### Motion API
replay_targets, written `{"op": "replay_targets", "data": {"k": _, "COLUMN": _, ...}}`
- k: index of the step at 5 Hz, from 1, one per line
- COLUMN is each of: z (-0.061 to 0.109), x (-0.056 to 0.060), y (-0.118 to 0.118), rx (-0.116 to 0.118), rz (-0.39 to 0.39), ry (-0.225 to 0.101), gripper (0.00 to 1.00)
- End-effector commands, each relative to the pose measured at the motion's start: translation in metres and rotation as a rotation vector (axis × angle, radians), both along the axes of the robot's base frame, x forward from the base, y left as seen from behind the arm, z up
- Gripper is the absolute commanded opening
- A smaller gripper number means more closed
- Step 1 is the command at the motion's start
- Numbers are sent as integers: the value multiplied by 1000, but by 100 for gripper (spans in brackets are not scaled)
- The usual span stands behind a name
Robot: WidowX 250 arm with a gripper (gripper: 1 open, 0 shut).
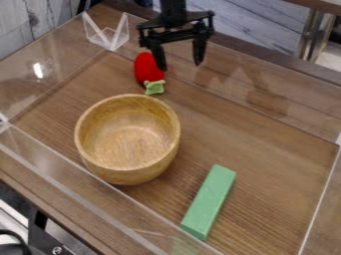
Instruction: Move the red fruit to the right
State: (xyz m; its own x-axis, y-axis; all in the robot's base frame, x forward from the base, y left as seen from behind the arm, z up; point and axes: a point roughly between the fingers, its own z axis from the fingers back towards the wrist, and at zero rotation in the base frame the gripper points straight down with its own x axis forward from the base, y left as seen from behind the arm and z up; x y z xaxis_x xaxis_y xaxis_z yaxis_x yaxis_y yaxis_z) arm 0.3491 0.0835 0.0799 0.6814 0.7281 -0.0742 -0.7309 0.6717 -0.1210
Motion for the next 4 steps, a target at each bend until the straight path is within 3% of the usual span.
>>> {"op": "replay_targets", "data": {"k": 1, "z": 22, "x": -2, "y": 22, "rx": 22, "rz": 108, "ry": -73, "gripper": 100}}
{"op": "replay_targets", "data": {"k": 4, "z": 4, "x": -5, "y": 43, "rx": 21, "rz": 142, "ry": -81, "gripper": 100}}
